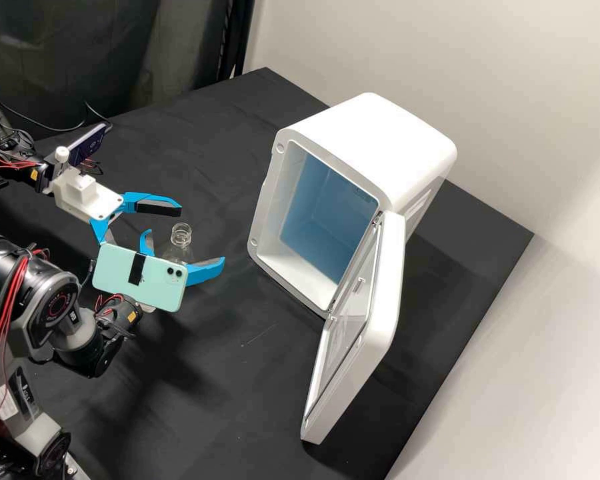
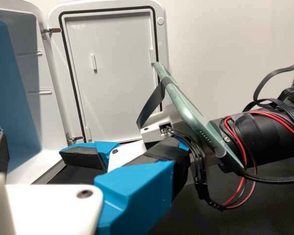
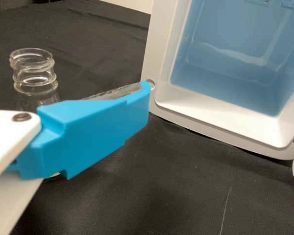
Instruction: Place the flask in the incubator
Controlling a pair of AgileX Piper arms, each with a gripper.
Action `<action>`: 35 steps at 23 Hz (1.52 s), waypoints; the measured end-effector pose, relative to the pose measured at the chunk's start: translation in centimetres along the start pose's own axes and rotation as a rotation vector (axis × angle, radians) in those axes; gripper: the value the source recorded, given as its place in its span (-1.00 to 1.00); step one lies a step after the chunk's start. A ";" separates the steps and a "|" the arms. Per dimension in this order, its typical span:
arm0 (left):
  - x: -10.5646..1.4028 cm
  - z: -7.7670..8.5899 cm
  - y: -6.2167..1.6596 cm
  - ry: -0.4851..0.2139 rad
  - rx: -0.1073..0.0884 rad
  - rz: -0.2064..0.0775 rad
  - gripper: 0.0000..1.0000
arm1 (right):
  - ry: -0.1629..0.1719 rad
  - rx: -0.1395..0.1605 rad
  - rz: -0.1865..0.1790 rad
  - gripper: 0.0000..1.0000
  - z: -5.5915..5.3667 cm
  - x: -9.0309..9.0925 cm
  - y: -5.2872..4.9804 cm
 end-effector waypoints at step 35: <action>0.0 0.0 -0.01 0.000 0.000 -0.001 1.00 | -0.013 0.002 -0.006 -1.00 0.3 0.2 -0.1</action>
